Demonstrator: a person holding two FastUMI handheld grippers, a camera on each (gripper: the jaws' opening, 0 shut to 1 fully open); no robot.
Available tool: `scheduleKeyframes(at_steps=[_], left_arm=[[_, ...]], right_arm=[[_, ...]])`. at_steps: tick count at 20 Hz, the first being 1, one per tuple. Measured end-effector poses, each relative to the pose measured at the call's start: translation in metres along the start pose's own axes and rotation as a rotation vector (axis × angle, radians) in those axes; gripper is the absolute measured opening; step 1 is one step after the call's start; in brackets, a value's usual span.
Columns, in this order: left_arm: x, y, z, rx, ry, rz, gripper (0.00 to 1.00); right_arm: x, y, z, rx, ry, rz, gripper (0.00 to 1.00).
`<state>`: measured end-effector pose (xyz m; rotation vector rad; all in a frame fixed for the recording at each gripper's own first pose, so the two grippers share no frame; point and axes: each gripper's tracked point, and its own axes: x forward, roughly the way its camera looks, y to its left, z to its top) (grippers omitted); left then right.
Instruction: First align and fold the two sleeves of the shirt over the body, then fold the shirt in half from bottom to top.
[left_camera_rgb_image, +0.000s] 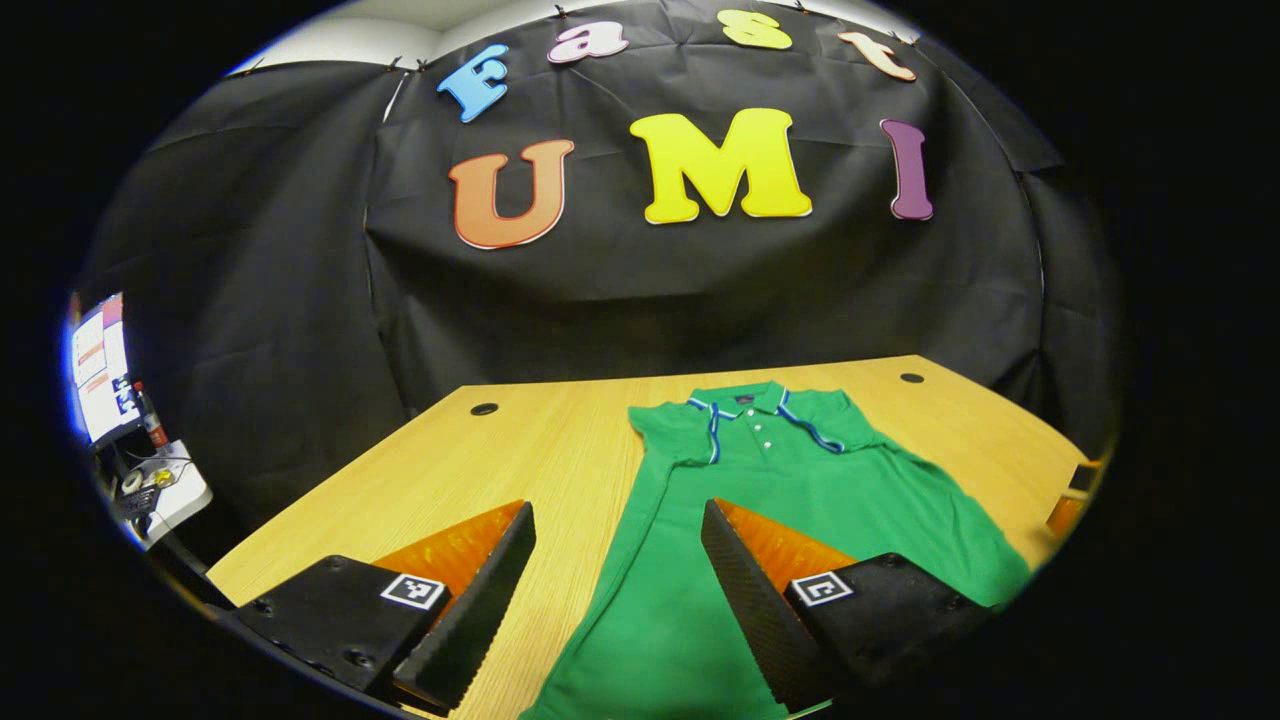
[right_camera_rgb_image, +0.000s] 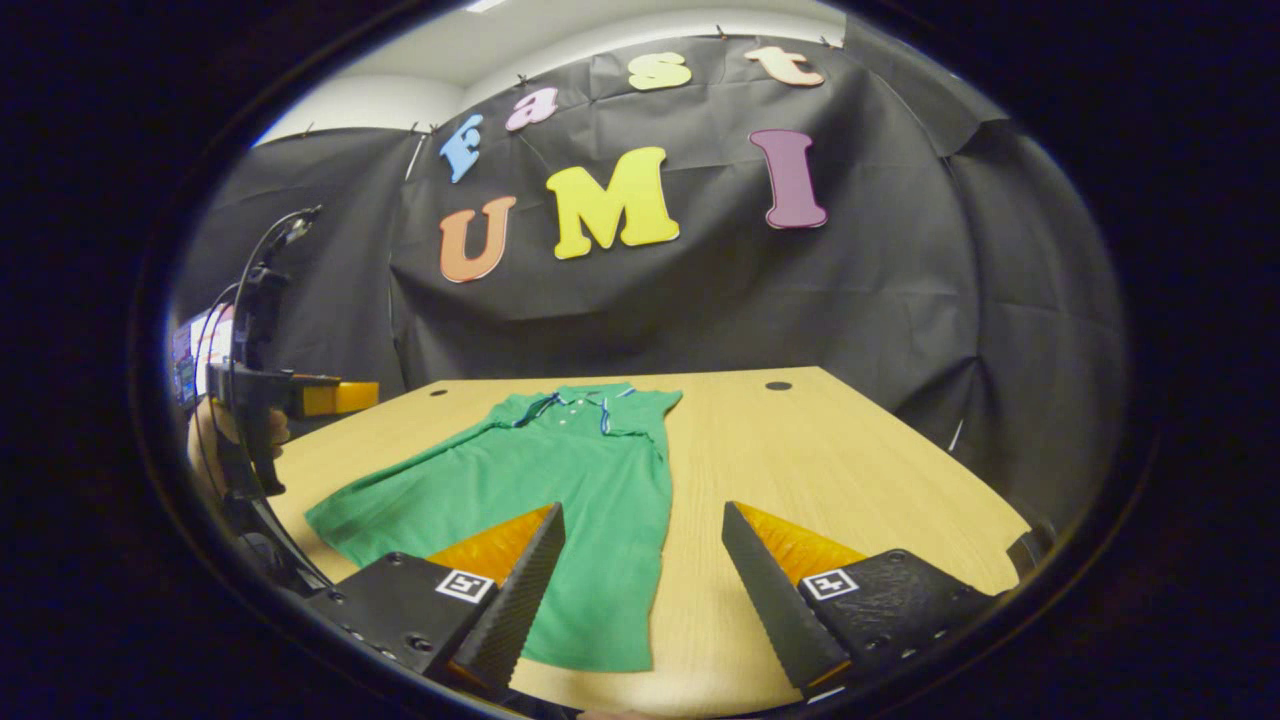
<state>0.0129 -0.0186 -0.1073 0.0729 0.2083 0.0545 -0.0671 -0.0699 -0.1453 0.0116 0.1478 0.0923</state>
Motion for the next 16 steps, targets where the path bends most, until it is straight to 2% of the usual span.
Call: scheduleKeyframes(at_steps=[1, 2, 3, 5, 6, 7, 9, 12, 13, 14, 16], left_arm=[[-0.007, 0.003, -0.018, 0.005, 0.008, 0.007, 1.0], [-0.011, 0.003, -0.036, -0.007, 0.027, 0.0, 1.0], [-0.015, 0.001, -0.051, -0.031, 0.042, -0.016, 1.0], [-0.019, 0.006, -0.072, -0.091, 0.074, -0.03, 1.0], [-0.019, 0.011, -0.08, -0.106, 0.085, -0.029, 1.0], [-0.02, 0.018, -0.086, -0.111, 0.09, -0.02, 1.0], [-0.02, 0.021, -0.098, -0.118, 0.107, -0.025, 1.0], [-0.021, 0.016, -0.104, -0.147, 0.106, -0.055, 1.0], [-0.021, 0.016, -0.108, -0.15, 0.109, -0.057, 1.0], [-0.019, 0.016, -0.111, -0.151, 0.114, -0.055, 1.0], [-0.017, 0.017, -0.122, -0.16, 0.14, -0.05, 1.0]], right_arm=[[-0.001, 0.001, -0.007, -0.001, 0.007, -0.005, 0.91], [0.001, 0.003, -0.017, -0.005, 0.027, -0.008, 0.96], [0.001, 0.006, -0.027, -0.011, 0.051, -0.002, 0.96], [0.004, 0.012, -0.045, -0.022, 0.096, 0.002, 0.96], [0.006, 0.015, -0.052, -0.018, 0.115, 0.01, 0.92], [0.004, 0.019, -0.053, -0.011, 0.128, 0.018, 0.96], [0.005, 0.023, -0.061, -0.012, 0.152, 0.034, 0.96], [0.007, 0.018, -0.068, -0.008, 0.174, 0.012, 0.96], [0.008, 0.017, -0.071, -0.007, 0.182, 0.008, 0.92], [0.007, 0.017, -0.074, -0.011, 0.192, 0.004, 0.96], [0.009, 0.017, -0.074, -0.04, 0.181, -0.003, 0.96]])
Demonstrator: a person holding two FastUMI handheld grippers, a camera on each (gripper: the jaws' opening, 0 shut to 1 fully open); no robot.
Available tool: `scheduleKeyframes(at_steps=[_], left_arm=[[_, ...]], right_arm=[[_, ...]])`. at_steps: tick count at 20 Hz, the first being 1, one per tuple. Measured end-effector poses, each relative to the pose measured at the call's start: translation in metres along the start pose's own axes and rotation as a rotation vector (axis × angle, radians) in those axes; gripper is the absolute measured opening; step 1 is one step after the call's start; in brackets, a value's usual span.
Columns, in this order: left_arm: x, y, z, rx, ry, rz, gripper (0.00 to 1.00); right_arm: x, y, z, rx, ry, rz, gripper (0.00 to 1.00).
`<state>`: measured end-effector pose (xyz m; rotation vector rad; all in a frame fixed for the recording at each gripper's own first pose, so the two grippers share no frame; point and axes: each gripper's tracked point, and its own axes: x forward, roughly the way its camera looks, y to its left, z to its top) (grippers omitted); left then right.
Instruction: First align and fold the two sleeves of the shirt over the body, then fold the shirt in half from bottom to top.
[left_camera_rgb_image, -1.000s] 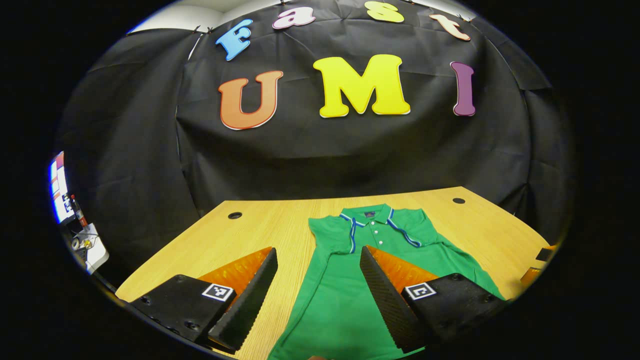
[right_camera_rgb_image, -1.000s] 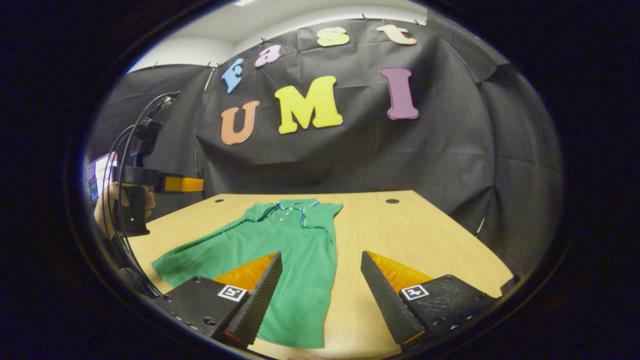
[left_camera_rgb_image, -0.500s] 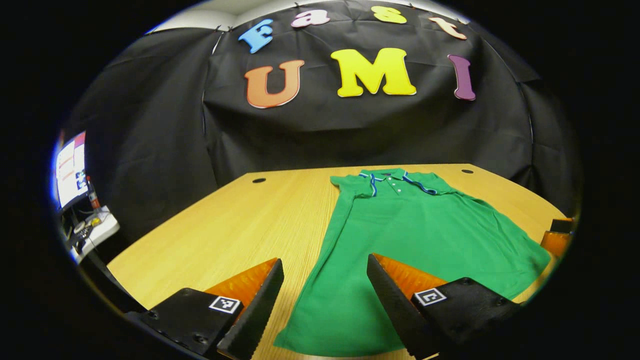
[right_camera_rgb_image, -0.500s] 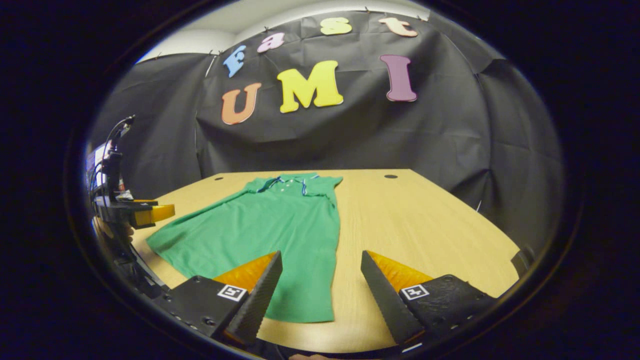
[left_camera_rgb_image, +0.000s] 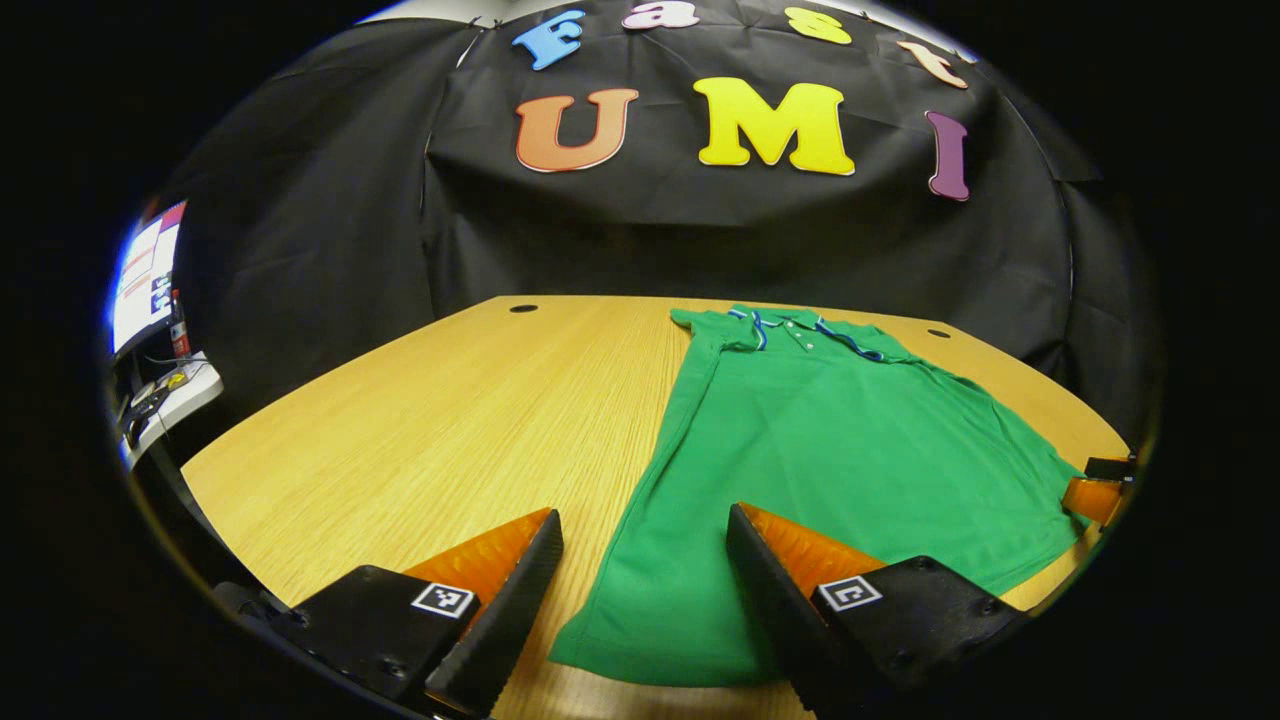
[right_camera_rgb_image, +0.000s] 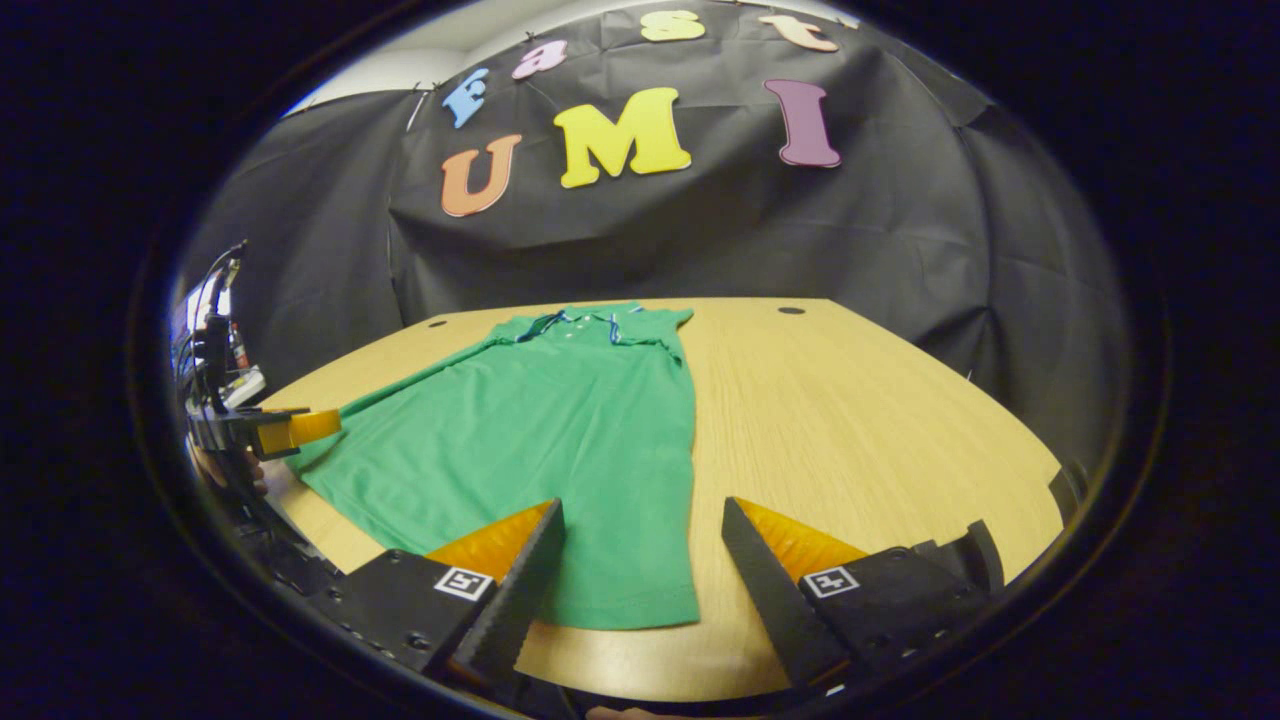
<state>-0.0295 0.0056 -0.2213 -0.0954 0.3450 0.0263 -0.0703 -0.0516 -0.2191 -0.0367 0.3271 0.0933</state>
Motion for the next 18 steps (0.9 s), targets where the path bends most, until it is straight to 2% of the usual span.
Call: scheduleKeyframes(at_steps=[3, 4, 5, 6, 7, 8, 9, 10, 12, 13, 18], left_arm=[[0.0, 0.005, 0.0, 0.018, -0.013, 0.03, 1.0], [0.001, 0.005, 0.001, 0.024, -0.018, 0.032, 0.96], [0.001, 0.005, 0.0, 0.03, -0.018, 0.034, 0.93], [0.001, 0.004, 0.001, 0.026, -0.02, 0.032, 0.84], [0.002, 0.003, 0.001, 0.02, -0.02, 0.038, 0.77], [0.003, 0.002, 0.002, 0.02, -0.016, 0.044, 0.55], [0.003, -0.002, 0.001, 0.025, -0.011, 0.043, 0.46], [0.004, -0.005, 0.002, 0.027, -0.008, 0.042, 0.31], [0.004, -0.009, 0.003, 0.036, -0.006, 0.045, 0.11], [0.004, -0.013, 0.003, 0.041, -0.005, 0.038, 0.1], [-0.001, -0.018, 0.01, 0.026, -0.013, 0.001, 0.07]], right_arm=[[0.002, 0.005, -0.001, -0.018, -0.013, 0.0, 0.92], [0.004, 0.005, -0.001, -0.019, -0.02, -0.005, 0.98], [0.003, 0.006, -0.001, -0.013, -0.021, -0.005, 0.95], [0.004, 0.009, -0.001, -0.01, -0.023, 0.002, 0.93], [0.004, 0.011, -0.003, -0.005, -0.017, 0.003, 0.84], [0.005, 0.013, -0.001, -0.002, -0.02, 0.005, 0.75], [0.004, 0.015, -0.003, 0.002, -0.015, 0.01, 0.63], [0.005, 0.019, -0.001, 0.001, -0.021, 0.02, 0.53], [0.006, 0.027, -0.002, 0.002, -0.021, 0.058, 0.26], [0.008, 0.027, 0.001, -0.01, -0.029, 0.062, 0.03], [0.007, 0.024, 0.003, 0.006, -0.016, 0.074, 0.03]])
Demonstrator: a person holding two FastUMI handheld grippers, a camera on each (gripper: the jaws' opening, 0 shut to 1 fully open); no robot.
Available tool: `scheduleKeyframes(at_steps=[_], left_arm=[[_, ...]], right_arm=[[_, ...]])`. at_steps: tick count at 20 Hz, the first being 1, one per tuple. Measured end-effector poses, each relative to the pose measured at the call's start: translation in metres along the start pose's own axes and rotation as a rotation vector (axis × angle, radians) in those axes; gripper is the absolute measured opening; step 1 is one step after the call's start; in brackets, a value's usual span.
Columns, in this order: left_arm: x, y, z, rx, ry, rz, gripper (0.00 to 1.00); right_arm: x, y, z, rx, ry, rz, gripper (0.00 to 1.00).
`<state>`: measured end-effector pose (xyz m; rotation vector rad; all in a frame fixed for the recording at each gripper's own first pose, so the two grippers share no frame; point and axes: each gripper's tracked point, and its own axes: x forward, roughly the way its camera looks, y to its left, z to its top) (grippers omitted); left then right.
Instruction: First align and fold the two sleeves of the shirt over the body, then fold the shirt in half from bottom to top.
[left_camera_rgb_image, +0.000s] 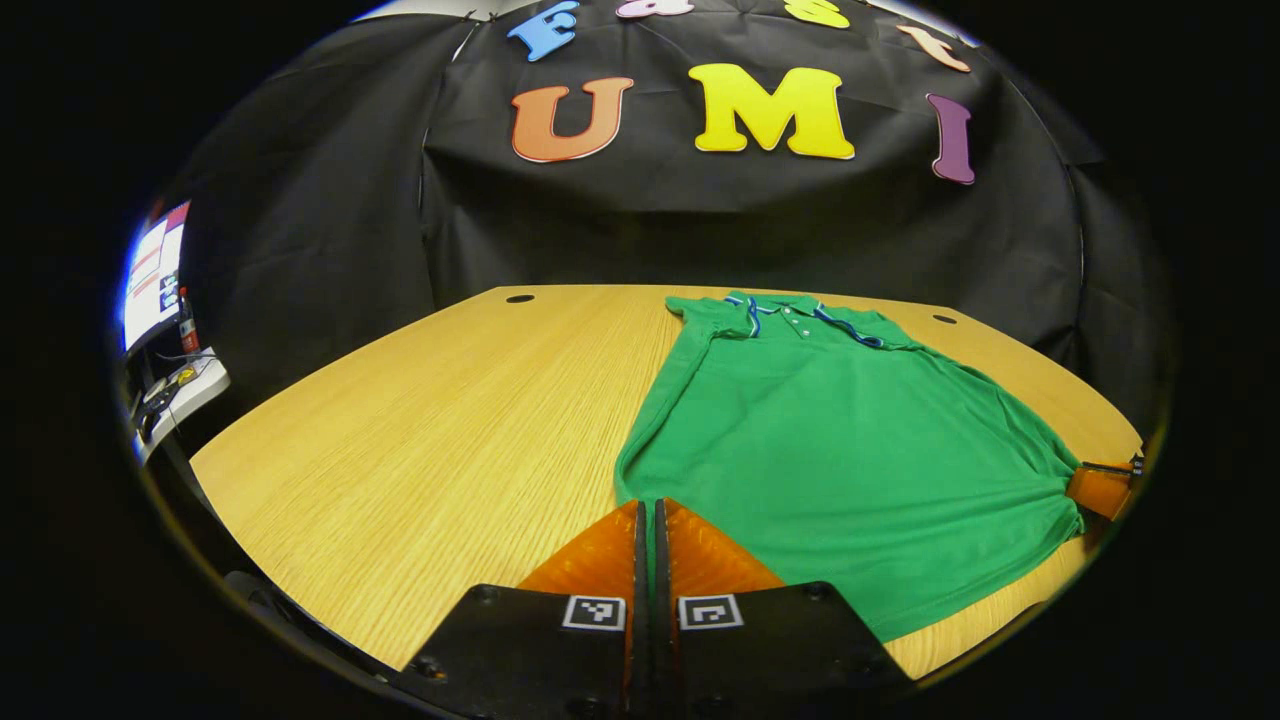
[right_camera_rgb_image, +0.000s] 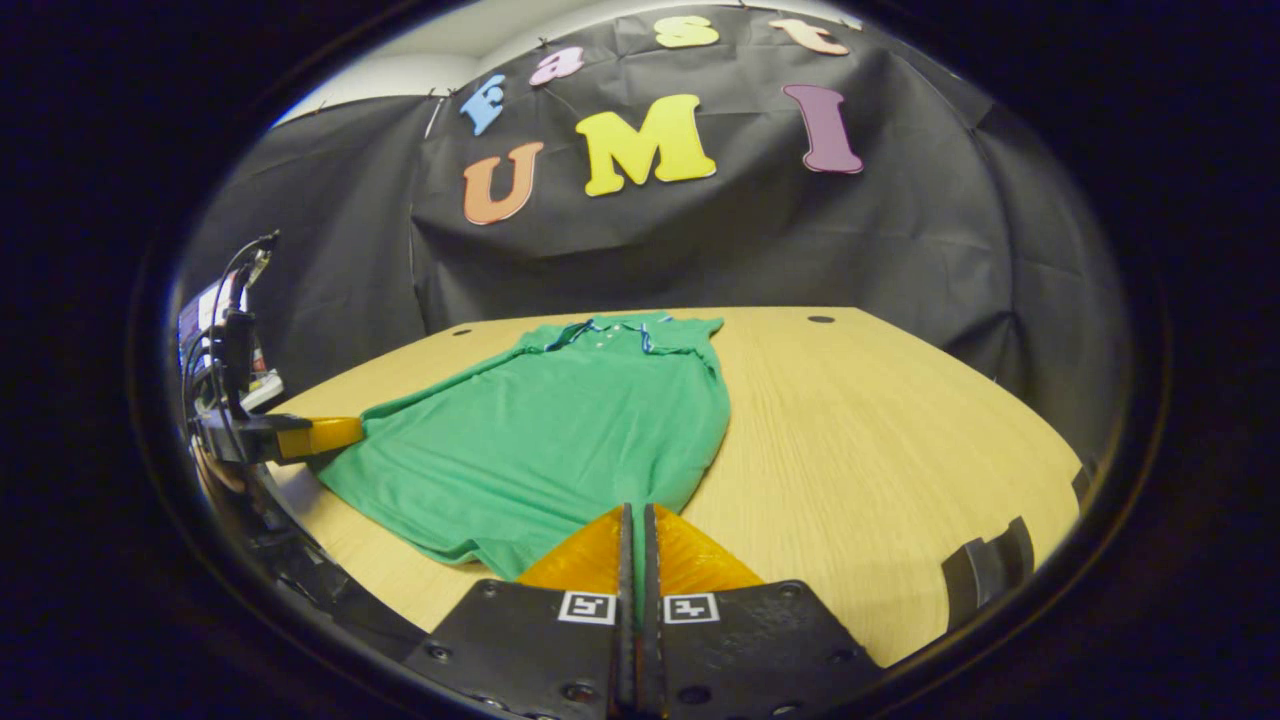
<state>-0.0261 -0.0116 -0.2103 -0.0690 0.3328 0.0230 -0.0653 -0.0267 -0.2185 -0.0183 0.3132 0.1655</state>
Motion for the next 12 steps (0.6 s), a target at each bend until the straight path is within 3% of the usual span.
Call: scheduleKeyframes(at_steps=[3, 12], left_arm=[[-0.012, -0.009, 0.017, -0.015, -0.032, -0.024, 0.07], [-0.014, -0.028, 0.113, 0.059, -0.181, -0.082, 0.07]], right_arm=[[-0.002, 0.001, 0.011, -0.028, -0.025, -0.002, 0.0], [-0.002, 0.001, 0.119, -0.1, -0.212, -0.001, 0.0]])
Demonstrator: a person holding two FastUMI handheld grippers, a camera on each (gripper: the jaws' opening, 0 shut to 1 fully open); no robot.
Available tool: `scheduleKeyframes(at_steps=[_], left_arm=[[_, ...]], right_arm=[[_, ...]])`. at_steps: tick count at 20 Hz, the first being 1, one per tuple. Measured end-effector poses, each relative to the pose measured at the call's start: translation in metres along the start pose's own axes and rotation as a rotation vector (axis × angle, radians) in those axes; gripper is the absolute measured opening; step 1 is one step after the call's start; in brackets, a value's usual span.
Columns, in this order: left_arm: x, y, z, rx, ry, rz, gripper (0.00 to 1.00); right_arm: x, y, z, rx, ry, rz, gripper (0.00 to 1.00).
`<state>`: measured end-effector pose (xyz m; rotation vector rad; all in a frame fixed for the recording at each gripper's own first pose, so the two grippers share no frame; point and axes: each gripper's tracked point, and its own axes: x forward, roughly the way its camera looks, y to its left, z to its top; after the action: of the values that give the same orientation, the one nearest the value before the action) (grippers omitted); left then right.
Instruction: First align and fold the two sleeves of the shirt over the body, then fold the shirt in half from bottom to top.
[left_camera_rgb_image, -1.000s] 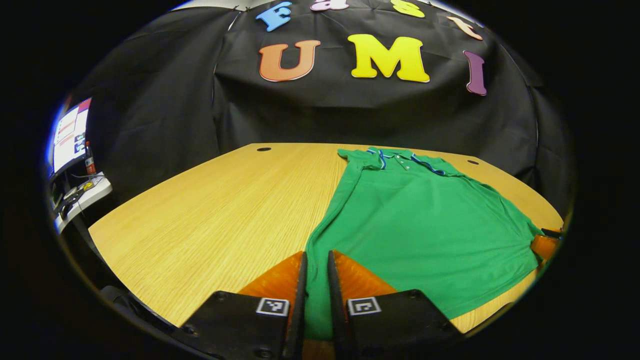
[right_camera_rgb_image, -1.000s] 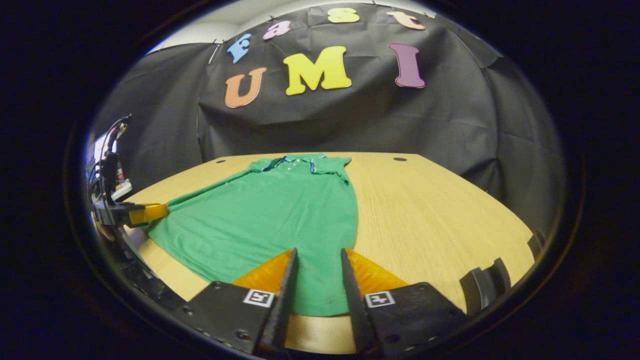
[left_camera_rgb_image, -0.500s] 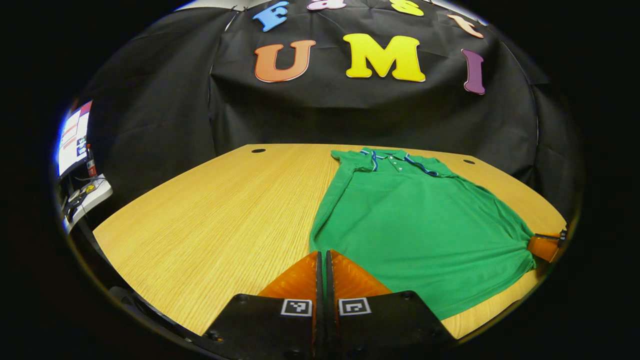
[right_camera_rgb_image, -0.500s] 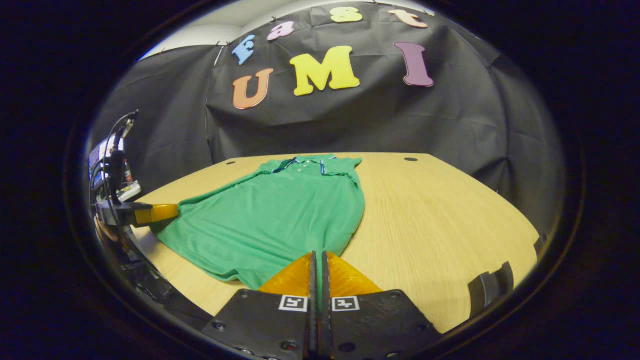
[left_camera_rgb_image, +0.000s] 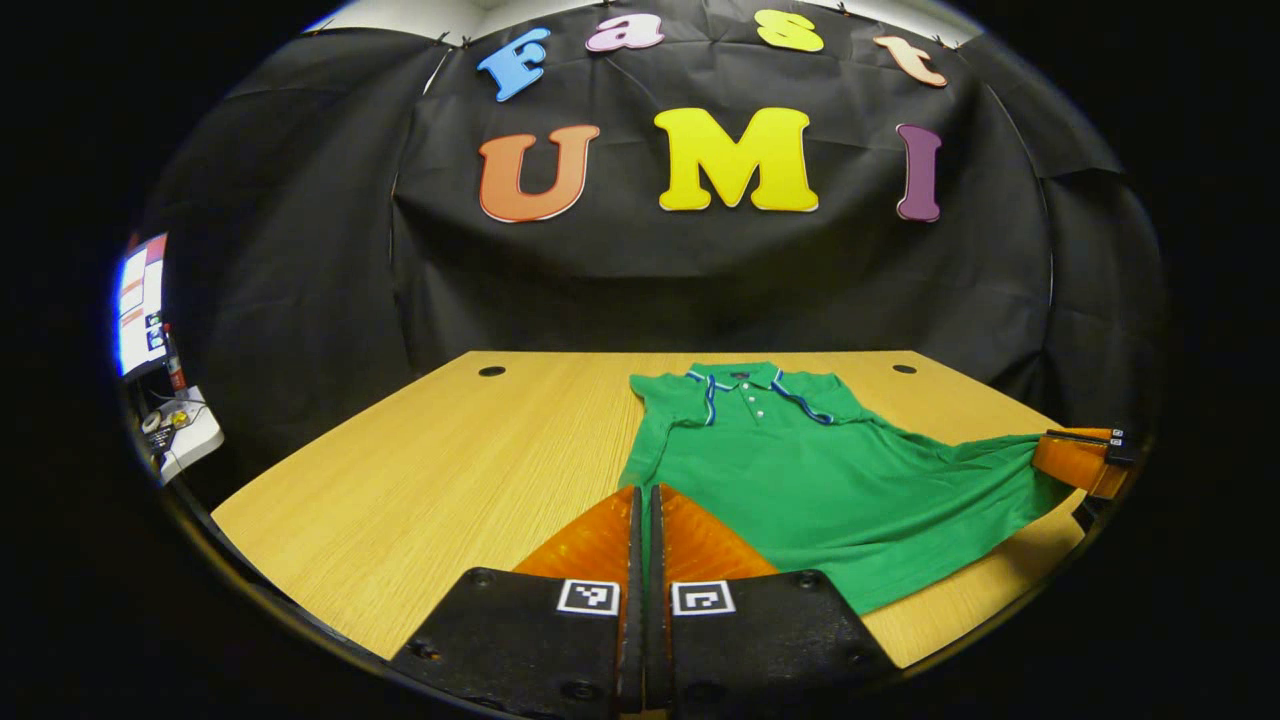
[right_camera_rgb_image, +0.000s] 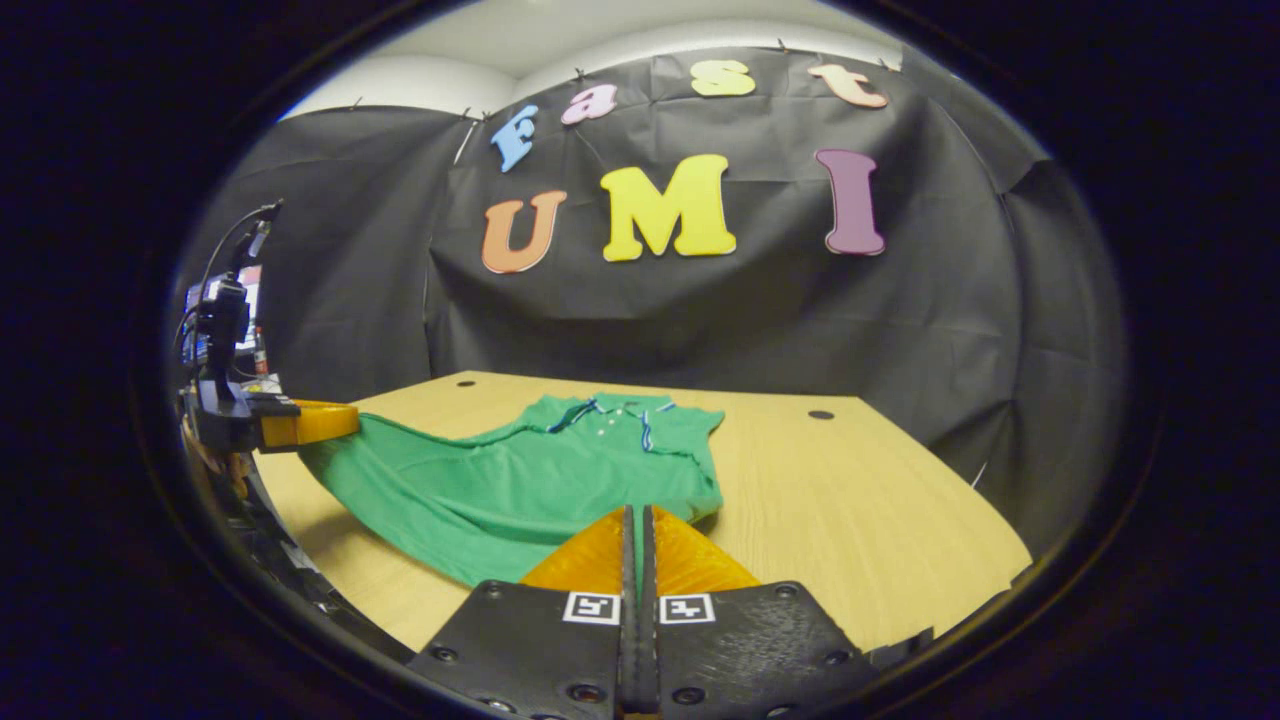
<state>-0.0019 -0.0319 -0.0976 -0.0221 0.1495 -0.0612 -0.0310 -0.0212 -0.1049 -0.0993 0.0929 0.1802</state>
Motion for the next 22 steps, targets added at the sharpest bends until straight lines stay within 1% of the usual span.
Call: scheduleKeyframes(at_steps=[1, 2, 5, 7, 10, 11, 12, 13, 14, 15, 16, 19, 21, 22], left_arm=[[0.008, 0.0, 0.012, -0.002, -0.021, 0.0, 0.06], [0.016, 0.004, 0.025, 0.004, -0.047, 0.017, 0.06], [0.053, 0.004, 0.052, 0.054, -0.082, 0.024, 0.07], [0.083, 0.002, 0.069, 0.06, -0.098, 0.01, 0.06], [0.139, 0.009, 0.099, 0.085, -0.15, 0.029, 0.06], [0.16, 0.009, 0.103, 0.082, -0.155, 0.028, 0.06], [0.182, 0.007, 0.109, 0.072, -0.158, 0.011, 0.06], [0.201, 0.006, 0.112, 0.053, -0.155, -0.002, 0.06], [0.222, 0.006, 0.115, 0.041, -0.146, -0.008, 0.07], [0.242, 0.008, 0.118, 0.041, -0.15, -0.004, 0.06], [0.262, 0.01, 0.12, 0.041, -0.148, -0.002, 0.06], [0.317, 0.01, 0.11, 0.083, -0.123, -0.014, 0.06], [0.351, 0.016, 0.099, 0.078, -0.115, -0.008, 0.07], [0.362, 0.018, 0.089, 0.064, -0.097, -0.014, 0.07]], right_arm=[[0.008, -0.004, 0.01, -0.016, -0.014, -0.012, 0.0], [0.017, -0.009, 0.02, -0.035, -0.027, -0.028, 0.0], [0.052, -0.017, 0.048, -0.057, -0.059, -0.045, 0.0], [0.086, -0.024, 0.07, -0.076, -0.078, -0.058, 0.0], [0.144, -0.041, 0.096, -0.124, -0.086, -0.118, 0.0], [0.166, -0.046, 0.102, -0.132, -0.086, -0.134, 0.0], [0.191, -0.05, 0.109, -0.143, -0.088, -0.149, 0.0], [0.214, -0.056, 0.113, -0.153, -0.082, -0.17, 0.0], [0.237, -0.058, 0.112, -0.145, -0.068, -0.169, 0.0], [0.259, -0.056, 0.112, -0.13, -0.059, -0.164, 0.0], [0.282, -0.063, 0.11, -0.125, -0.044, -0.182, 0.0], [0.344, -0.076, 0.111, -0.137, -0.036, -0.221, 0.0], [0.374, -0.077, 0.107, -0.101, -0.018, -0.22, 0.0], [0.387, -0.081, 0.103, -0.08, -0.003, -0.235, 0.0]])
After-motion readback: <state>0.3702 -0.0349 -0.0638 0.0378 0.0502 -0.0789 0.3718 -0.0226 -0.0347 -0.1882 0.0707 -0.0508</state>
